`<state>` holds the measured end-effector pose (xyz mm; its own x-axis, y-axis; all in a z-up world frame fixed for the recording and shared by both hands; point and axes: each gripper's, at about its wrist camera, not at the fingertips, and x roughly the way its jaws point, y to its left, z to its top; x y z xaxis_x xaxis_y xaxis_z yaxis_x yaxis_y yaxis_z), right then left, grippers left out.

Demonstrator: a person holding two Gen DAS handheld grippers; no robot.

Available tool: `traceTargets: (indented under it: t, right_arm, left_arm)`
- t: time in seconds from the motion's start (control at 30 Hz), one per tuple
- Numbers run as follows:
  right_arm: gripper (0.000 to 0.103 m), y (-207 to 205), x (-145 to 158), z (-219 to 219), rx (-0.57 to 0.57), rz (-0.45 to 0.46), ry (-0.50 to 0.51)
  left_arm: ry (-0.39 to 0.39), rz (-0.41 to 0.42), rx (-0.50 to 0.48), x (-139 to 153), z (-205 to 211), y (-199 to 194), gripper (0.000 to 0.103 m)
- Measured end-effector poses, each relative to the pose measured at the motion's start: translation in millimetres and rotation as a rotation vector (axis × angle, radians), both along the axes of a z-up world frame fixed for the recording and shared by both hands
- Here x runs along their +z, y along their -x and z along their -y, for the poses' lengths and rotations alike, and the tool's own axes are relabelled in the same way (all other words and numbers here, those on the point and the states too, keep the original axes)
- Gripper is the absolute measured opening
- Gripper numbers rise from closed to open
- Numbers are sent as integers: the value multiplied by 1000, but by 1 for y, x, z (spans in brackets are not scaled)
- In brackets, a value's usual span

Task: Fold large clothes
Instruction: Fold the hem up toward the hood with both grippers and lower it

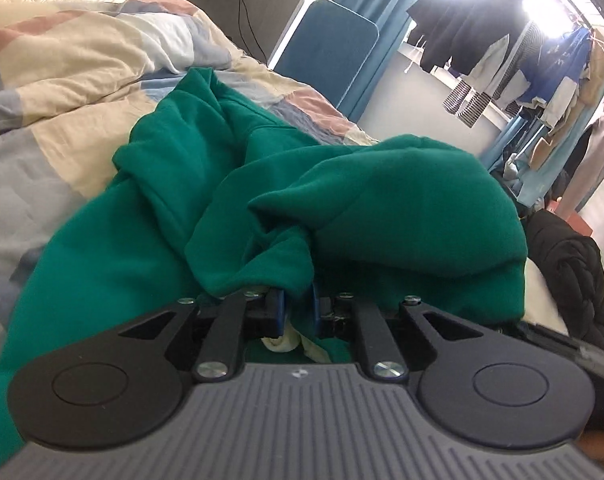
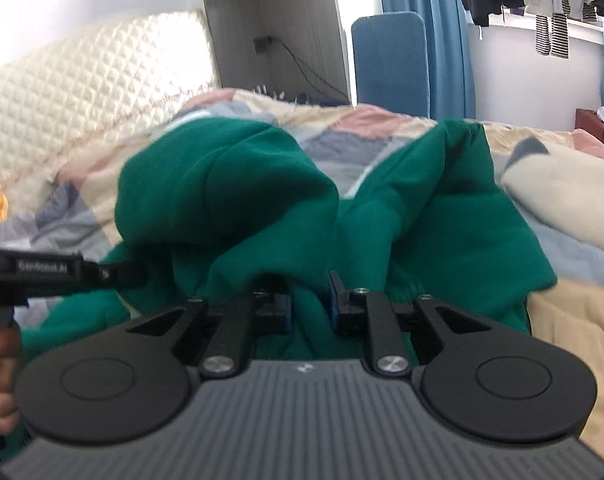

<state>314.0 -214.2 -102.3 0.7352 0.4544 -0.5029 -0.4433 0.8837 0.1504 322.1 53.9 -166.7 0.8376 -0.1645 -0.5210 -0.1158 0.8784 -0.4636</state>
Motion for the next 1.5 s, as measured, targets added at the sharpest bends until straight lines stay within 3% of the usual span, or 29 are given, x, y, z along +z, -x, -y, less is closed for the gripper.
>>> traceTargets:
  t: [0.1, 0.17, 0.23, 0.3, 0.4, 0.47, 0.57, 0.7, 0.9, 0.93, 1.13, 1.2, 1.23, 1.3, 1.43, 1.5]
  right_arm:
    - [22, 14, -3, 6, -1, 10, 11]
    - [28, 17, 1, 11, -13, -4, 7]
    - [38, 15, 9, 19, -20, -35, -34]
    - [59, 16, 19, 27, -29, -53, -113]
    - [77, 17, 33, 38, -5, -39, -248]
    - [78, 15, 38, 40, -1, -15, -299]
    - [78, 7, 37, 40, 5, 7, -358]
    - [78, -6, 32, 33, 23, 38, -398]
    - [78, -27, 25, 22, 29, 42, -414]
    - [76, -30, 23, 20, 29, 35, -407]
    - [45, -31, 18, 7, 44, 11, -289]
    - [21, -26, 20, 3, 52, 23, -257]
    - [18, -22, 21, 2, 60, 30, -245]
    - [13, -12, 26, 2, 85, 54, -227]
    - [12, 11, 35, -2, 132, 98, -166]
    - [12, 20, 37, -5, 150, 109, -123]
  left_arm:
    - [-31, 9, -29, 3, 0, 7, 35]
    - [-23, 22, -28, 9, -5, 14, 55]
    - [7, 49, -17, 17, -10, 27, 57]
    - [32, 91, -14, 28, -17, 34, 59]
    - [1, 188, -10, 43, -23, 43, 66]
    - [-18, 240, 4, 47, -24, 43, 66]
    - [22, 279, 6, 45, -29, 33, 66]
    - [71, 271, -55, 35, -26, 17, 66]
    - [43, 223, -91, 14, -14, -5, 66]
    - [38, 214, -90, 12, -14, -9, 66]
    - [12, 194, -85, 4, -10, -20, 65]
    - [9, 199, -82, 5, -12, -20, 65]
    - [7, 205, -85, 6, -11, -20, 64]
    - [-4, 214, -86, 9, -9, -17, 58]
    - [-23, 225, -118, 13, -4, -7, 17]
    - [2, 227, -128, 17, -5, 2, 13]
